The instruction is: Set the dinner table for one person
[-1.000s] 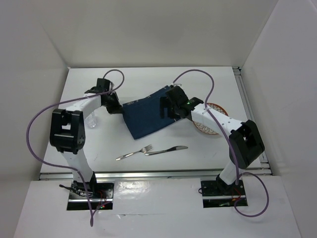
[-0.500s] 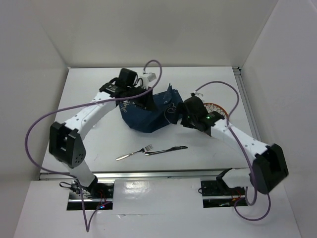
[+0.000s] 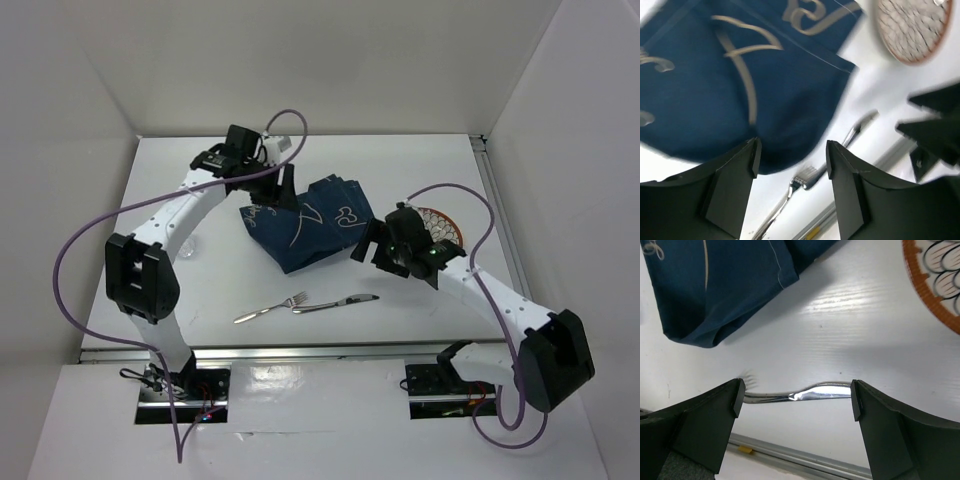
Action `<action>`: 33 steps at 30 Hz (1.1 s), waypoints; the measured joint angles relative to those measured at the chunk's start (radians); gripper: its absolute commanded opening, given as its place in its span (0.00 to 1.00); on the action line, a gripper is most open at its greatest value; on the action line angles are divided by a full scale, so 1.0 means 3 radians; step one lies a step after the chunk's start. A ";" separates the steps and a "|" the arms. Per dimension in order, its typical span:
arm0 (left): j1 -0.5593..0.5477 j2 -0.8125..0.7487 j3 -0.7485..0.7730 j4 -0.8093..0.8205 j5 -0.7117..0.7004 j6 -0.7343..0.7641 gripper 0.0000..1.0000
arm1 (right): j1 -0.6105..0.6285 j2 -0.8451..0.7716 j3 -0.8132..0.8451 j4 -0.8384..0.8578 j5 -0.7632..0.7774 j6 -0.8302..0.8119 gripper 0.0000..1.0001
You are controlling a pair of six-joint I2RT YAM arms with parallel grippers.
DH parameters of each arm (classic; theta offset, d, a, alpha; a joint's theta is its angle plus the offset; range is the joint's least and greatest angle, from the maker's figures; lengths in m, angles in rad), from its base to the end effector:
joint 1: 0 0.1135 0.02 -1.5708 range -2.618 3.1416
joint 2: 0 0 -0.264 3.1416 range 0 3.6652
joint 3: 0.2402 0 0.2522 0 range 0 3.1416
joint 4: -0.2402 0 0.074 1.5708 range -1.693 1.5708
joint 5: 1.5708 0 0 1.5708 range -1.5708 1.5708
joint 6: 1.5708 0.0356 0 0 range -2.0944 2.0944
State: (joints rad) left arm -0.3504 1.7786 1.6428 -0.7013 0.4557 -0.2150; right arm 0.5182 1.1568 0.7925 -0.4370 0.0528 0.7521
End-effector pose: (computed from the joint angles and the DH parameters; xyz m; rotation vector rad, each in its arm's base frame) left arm 0.3668 -0.1507 0.3194 0.3823 2.4219 -0.8056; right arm 0.2097 0.1174 0.2453 0.3106 2.4198 0.5342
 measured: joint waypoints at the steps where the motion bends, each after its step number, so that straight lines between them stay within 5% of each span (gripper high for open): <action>1: 0.0066 0.0000 0.0000 0.0019 -0.0062 -0.0041 0.72 | 0.0000 0.0071 0.0003 0.0025 -0.0058 0.0011 1.00; 6: 0.0409 0.0031 -0.0003 0.0039 -0.0450 -0.0463 0.78 | 0.0000 0.0416 0.0084 0.0104 -0.0310 0.0175 1.00; 12: 0.0777 0.0320 0.0005 0.0041 -0.0767 -0.0858 1.00 | -0.0081 0.0641 0.0090 0.0436 -0.0604 0.0548 0.91; 20: 0.0997 0.1048 0.0298 -0.0070 -0.0875 -0.1053 0.91 | -0.0336 0.1034 0.0089 0.0832 -0.0872 0.0837 0.85; 29: 0.0964 0.1282 0.0310 -0.0081 -0.0882 -0.1183 0.83 | -0.0375 0.1119 0.0089 0.0951 -0.0980 0.0910 0.84; 33: 0.0964 0.1437 0.0364 -0.0058 -0.0877 -0.1245 0.72 | -0.0376 0.1162 0.0089 0.0979 -0.1013 0.0946 0.83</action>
State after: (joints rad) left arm -0.0612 2.2097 1.7519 -0.7189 0.1925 -0.5884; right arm 0.4053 1.5055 0.8192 -0.1432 -0.2512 1.0359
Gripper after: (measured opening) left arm 0.759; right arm 0.842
